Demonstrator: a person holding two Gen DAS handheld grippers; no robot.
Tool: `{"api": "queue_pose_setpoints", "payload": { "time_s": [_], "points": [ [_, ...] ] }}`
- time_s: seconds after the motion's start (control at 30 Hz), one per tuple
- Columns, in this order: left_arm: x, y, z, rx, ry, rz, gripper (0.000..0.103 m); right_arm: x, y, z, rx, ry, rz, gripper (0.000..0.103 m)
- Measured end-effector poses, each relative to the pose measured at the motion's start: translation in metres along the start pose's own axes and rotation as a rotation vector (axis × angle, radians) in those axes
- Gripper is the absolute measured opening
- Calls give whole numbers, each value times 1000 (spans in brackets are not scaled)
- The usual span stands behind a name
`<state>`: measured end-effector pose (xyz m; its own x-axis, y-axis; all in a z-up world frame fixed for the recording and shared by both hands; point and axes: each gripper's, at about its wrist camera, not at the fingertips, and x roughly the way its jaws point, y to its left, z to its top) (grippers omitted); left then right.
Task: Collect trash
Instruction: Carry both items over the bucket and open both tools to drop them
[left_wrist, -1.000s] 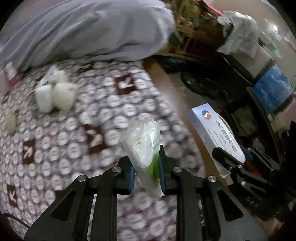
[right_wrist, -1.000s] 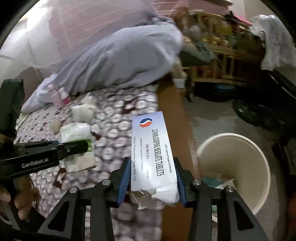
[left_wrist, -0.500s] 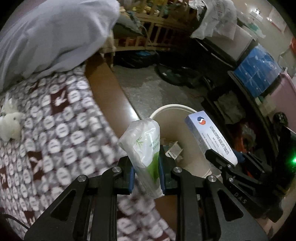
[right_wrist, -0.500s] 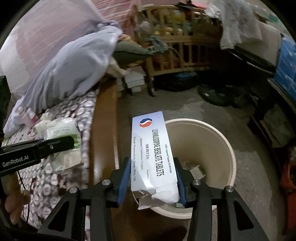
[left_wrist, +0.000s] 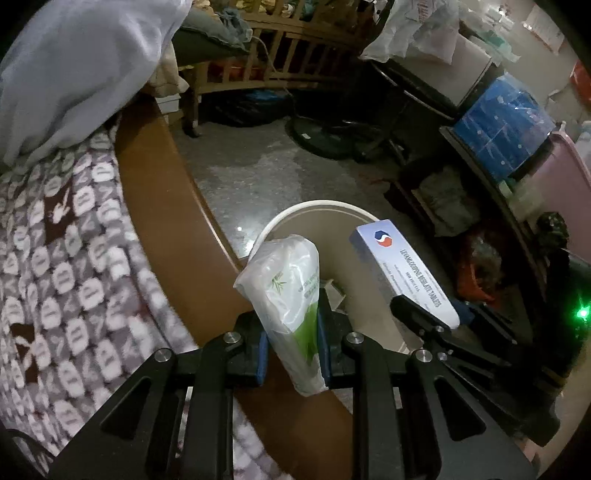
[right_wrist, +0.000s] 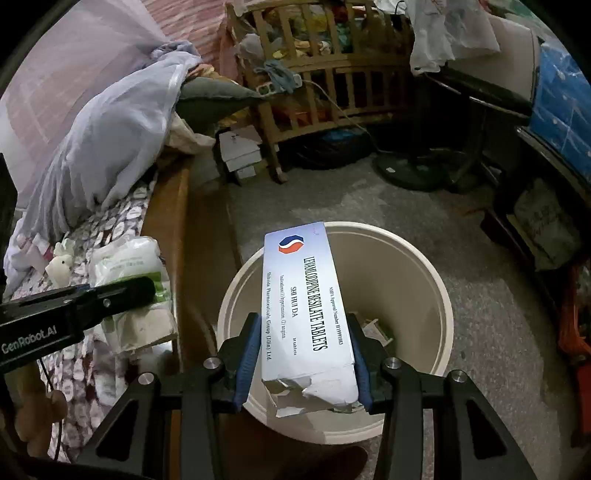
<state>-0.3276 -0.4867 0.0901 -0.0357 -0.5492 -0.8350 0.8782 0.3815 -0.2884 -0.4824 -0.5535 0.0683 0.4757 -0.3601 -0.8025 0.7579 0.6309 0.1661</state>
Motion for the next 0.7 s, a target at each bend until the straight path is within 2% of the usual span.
{"api": "queue_pose_setpoints", "payload": {
  "time_s": [0.1, 0.17, 0.23, 0.3, 0.47, 0.7],
  "points": [
    [0, 1, 1, -5, -5, -36, 23, 3, -3, 3, 11, -3, -12, 43],
    [-1, 1, 1, -4, -10, -49, 32, 4, -5, 5, 25, -7, -24, 49],
    [-4, 3, 1, 1, -24, -51, 47, 5, -7, 6, 40, -9, -33, 55],
    [-7, 4, -1, 3, -34, -52, 51, 5, -8, 5, 52, -8, -30, 60],
    [-12, 14, -4, -15, -29, -51, 52, 8, -2, 3, 40, 14, -25, 61],
    [-27, 32, -16, -19, -48, 27, 52, 5, 13, 2, 12, 22, -12, 61]
  ]
}}
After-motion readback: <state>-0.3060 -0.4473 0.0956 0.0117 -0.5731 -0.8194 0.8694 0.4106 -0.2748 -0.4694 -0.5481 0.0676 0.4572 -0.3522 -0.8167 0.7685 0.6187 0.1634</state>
